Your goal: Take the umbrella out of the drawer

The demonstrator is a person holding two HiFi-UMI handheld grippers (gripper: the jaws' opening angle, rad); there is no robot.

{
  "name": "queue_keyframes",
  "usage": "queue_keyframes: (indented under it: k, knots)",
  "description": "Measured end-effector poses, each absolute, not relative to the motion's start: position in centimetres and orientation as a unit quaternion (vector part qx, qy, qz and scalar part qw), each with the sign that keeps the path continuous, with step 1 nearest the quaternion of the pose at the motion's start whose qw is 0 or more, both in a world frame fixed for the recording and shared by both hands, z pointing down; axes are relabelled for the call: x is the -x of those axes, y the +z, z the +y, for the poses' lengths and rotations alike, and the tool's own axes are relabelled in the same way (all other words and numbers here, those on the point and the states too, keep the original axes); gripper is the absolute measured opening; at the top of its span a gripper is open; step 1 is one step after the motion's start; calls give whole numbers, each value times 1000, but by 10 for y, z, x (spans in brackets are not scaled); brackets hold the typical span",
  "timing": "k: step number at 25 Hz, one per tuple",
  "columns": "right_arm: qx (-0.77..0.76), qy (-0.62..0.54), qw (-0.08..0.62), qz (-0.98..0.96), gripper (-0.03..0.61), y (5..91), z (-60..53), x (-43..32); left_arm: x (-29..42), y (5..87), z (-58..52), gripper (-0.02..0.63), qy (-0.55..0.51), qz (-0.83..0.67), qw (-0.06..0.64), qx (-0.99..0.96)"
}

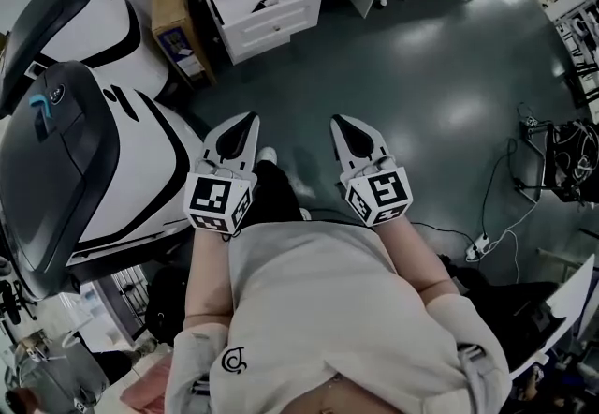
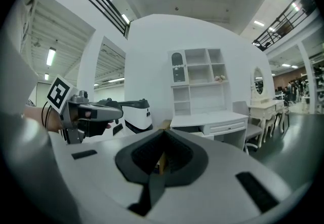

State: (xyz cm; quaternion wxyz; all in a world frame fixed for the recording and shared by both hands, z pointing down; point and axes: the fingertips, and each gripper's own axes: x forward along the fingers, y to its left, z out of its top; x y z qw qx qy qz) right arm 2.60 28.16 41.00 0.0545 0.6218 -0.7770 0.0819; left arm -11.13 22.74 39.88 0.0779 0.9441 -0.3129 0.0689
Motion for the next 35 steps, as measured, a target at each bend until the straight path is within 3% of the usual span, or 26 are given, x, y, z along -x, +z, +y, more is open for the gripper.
queue_keyframes:
  k: [5,24,35]
  knots:
    - [-624,84,58,-775,6,416,231,-36,102,405,178,12,83,-316,59,-943]
    - [-636,104,102,-758,6,428,-55,-84,50,429,-125,12,79,-290,104,-948]
    - [-615,113,118,-772,6,450,-151,-103,35,463,-209,12,102,-305,122,-939]
